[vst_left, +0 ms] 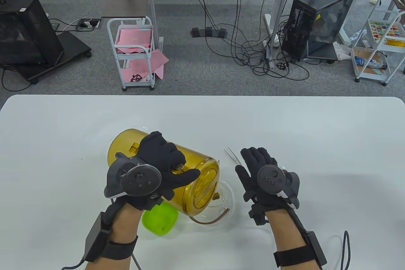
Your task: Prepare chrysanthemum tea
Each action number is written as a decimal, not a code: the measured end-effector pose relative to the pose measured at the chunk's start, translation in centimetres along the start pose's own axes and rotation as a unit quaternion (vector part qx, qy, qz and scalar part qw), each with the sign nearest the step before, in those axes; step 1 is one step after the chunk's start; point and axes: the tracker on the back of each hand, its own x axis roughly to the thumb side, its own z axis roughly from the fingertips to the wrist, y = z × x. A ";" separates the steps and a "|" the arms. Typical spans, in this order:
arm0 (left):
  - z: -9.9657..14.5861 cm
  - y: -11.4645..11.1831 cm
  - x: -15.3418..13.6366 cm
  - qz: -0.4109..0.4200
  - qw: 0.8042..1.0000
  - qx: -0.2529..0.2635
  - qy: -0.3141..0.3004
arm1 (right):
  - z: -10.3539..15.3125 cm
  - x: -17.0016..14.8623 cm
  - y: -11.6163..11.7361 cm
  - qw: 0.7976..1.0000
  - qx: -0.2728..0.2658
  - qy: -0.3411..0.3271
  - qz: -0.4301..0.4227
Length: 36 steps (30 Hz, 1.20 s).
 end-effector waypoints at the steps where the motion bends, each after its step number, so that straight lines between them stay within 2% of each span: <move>1: 0.0 0.0 0.0 -0.001 1.000 0.000 -0.001 | 0.0 0.0 0.0 1.000 0.000 0.000 0.000; 36: -0.1 -0.3 1.6 -0.026 0.999 -0.006 -0.024 | 0.1 0.0 -0.3 1.000 -0.009 0.001 -0.006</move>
